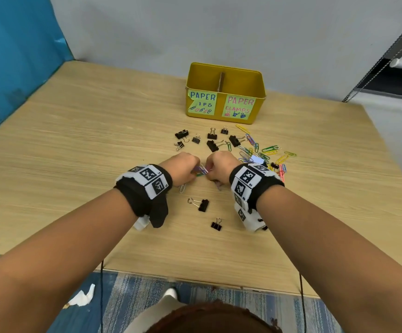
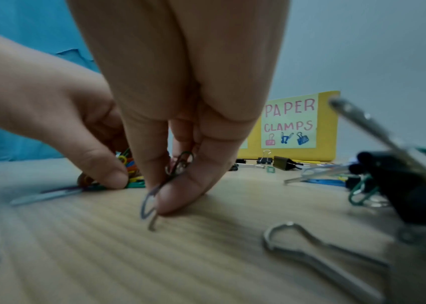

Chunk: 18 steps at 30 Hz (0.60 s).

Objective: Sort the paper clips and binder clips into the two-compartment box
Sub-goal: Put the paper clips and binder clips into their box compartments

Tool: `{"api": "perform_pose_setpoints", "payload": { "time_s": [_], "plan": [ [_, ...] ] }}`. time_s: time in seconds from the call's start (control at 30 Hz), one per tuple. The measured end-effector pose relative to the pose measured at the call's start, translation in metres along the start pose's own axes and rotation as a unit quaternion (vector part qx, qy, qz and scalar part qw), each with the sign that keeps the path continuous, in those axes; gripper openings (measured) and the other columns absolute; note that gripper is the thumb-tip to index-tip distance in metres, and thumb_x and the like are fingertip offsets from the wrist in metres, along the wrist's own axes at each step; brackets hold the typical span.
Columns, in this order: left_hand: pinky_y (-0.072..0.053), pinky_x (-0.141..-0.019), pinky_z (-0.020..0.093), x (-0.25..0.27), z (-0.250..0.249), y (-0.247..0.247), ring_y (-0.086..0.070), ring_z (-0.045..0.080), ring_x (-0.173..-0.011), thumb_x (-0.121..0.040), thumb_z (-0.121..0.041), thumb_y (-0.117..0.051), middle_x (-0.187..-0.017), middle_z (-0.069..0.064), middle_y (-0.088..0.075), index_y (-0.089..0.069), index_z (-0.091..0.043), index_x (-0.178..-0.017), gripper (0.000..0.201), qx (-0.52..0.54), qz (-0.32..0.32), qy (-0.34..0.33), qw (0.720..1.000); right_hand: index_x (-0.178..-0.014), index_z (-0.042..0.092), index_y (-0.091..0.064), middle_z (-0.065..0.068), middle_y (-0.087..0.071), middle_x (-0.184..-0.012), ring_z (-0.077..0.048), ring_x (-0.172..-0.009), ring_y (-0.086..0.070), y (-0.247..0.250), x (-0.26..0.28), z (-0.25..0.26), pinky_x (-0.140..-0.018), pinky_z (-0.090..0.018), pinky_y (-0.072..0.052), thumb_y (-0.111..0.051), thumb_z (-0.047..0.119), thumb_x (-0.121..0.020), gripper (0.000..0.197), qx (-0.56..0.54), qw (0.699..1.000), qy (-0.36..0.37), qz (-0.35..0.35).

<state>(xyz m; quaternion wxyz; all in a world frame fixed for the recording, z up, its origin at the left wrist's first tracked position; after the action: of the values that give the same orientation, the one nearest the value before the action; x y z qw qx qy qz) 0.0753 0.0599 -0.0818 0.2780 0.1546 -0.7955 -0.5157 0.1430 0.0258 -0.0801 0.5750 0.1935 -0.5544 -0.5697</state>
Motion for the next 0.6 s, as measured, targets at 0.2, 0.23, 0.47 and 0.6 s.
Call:
{"api": "perform_pose_setpoints", "payload": {
  "time_s": [0.2, 0.23, 0.47, 0.6],
  "plan": [
    [-0.047, -0.071, 0.024, -0.005, 0.016, 0.009, -0.064, 0.026, -0.084, -0.088, -0.009, -0.058, -0.101, 0.013, -0.064, -0.06, -0.002, -0.117, 0.03, 0.121, 0.005, 0.032, 0.992, -0.077, 0.009, -0.06, -0.008, -0.06, -0.067, -0.015, -0.045, -0.062, -0.001, -0.007, -0.023, -0.058, -0.027, -0.057, -0.068, -0.001, -0.081, 0.013, -0.243, 0.968, -0.049, 0.039],
    [-0.049, -0.062, 0.02, -0.006, 0.021, 0.008, -0.063, 0.02, -0.068, -0.087, -0.007, -0.06, -0.09, 0.007, -0.061, -0.061, -0.002, -0.115, 0.028, 0.176, 0.013, 0.043, 0.983, -0.072, 0.01, -0.057, -0.009, -0.059, -0.066, -0.013, -0.04, -0.062, 0.002, -0.008, -0.025, -0.053, -0.024, -0.057, -0.067, -0.003, -0.081, 0.019, -0.286, 0.956, -0.049, 0.042],
    [-0.053, -0.056, 0.018, -0.031, 0.035, 0.07, -0.055, 0.002, -0.042, -0.086, -0.001, -0.061, -0.066, 0.0, -0.056, -0.061, -0.001, -0.106, 0.02, 0.331, -0.049, 0.046, 0.941, -0.07, 0.006, -0.056, -0.01, -0.058, -0.07, -0.003, -0.035, -0.062, 0.093, -0.018, -0.012, -0.041, -0.013, -0.053, -0.062, -0.01, -0.082, 0.022, -0.429, 0.902, 0.012, -0.038],
    [-0.056, -0.064, 0.024, -0.062, 0.045, 0.138, -0.055, 0.001, -0.039, -0.085, -0.004, -0.063, -0.065, 0.001, -0.057, -0.061, 0.004, -0.112, 0.028, 0.313, -0.133, 0.058, 0.939, -0.066, 0.009, -0.051, -0.007, -0.055, -0.067, -0.007, -0.042, -0.061, 0.167, -0.042, 0.001, -0.042, -0.015, -0.054, -0.062, -0.008, -0.083, 0.027, -0.474, 0.869, 0.038, -0.138]
  ]
}}
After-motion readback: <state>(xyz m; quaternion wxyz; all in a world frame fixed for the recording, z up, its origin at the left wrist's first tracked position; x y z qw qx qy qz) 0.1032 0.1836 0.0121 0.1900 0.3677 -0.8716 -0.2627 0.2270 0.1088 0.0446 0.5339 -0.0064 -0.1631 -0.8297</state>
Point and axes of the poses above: each hand's wrist, its own x-axis away from the middle knuckle, its own y-axis out of the back of the hand, z = x × y, the point moved 9 cm from there along -x, towards the middle knuckle
